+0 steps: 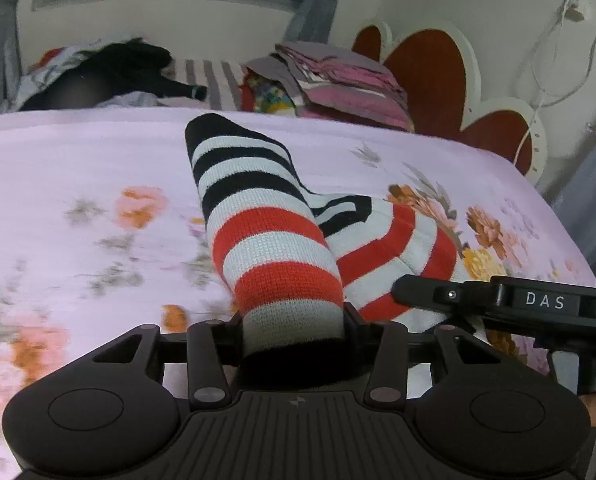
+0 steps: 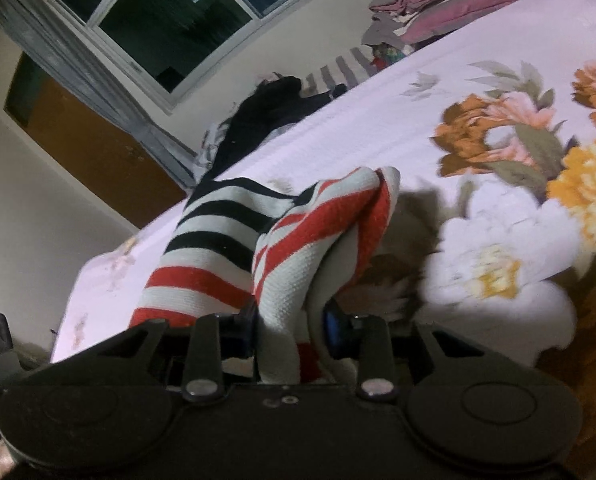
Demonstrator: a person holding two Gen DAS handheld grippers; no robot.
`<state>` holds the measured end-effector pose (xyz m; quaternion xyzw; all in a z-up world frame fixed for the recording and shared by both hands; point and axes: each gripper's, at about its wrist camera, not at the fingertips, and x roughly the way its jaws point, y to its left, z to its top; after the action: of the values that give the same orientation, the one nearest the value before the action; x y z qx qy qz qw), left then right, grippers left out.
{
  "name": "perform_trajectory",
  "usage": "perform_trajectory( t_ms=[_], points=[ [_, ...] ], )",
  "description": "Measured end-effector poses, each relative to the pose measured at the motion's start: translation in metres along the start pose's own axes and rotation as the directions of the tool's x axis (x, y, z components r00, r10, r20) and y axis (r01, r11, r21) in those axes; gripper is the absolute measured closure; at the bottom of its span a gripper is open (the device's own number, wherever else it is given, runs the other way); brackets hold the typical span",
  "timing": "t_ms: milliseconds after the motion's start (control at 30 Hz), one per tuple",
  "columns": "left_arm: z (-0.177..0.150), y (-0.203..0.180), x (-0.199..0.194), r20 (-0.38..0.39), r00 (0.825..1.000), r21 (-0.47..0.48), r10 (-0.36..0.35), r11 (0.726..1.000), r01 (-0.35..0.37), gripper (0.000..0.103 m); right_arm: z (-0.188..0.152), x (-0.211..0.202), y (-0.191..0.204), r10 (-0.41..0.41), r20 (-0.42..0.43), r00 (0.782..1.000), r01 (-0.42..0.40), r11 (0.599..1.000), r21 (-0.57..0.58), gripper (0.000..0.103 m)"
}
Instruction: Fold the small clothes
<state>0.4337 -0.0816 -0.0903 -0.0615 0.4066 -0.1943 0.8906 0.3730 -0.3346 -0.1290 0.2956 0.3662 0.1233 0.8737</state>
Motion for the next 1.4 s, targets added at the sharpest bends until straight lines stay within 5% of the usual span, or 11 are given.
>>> perform_trajectory(
  t_ms=[233,467,733,900,1000,1133,1400],
  points=[
    [0.001,0.067,-0.052,0.036,0.999,-0.037,0.039,0.999,-0.037,0.058,-0.016,0.031,0.068,0.073,-0.016,0.997,-0.073,0.997,-0.033,0.072],
    [-0.002,0.187,-0.098,0.069,0.996,-0.073,0.063,0.996,-0.058,0.058,-0.045,0.096,0.160,0.104,-0.030,0.994,-0.106,0.992,-0.065,0.072],
    [0.007,0.332,-0.114,0.059,0.996,-0.091,0.062,0.994,-0.057,0.058,-0.086,0.191,0.258,0.094,-0.026,0.995,-0.095,0.994,-0.051,0.072],
    [0.007,0.397,-0.107,0.059,0.995,-0.100,0.085,0.992,-0.078,0.058,-0.098,0.237,0.286,0.070,-0.054,0.996,-0.074,0.996,-0.059,0.072],
    [-0.005,0.424,-0.090,0.037,0.994,-0.114,0.103,0.989,-0.098,0.056,-0.101,0.256,0.283,0.007,-0.054,0.999,-0.011,0.998,-0.063,0.072],
    [-0.021,0.439,-0.079,0.067,0.992,-0.083,0.109,0.991,-0.104,0.034,-0.107,0.265,0.275,-0.074,-0.072,0.995,0.067,0.993,-0.098,0.070],
    [-0.018,0.424,-0.106,0.108,0.977,-0.004,0.185,0.983,-0.186,0.029,-0.119,0.247,0.281,-0.114,-0.053,0.992,0.109,0.990,-0.094,0.059]
  ],
)
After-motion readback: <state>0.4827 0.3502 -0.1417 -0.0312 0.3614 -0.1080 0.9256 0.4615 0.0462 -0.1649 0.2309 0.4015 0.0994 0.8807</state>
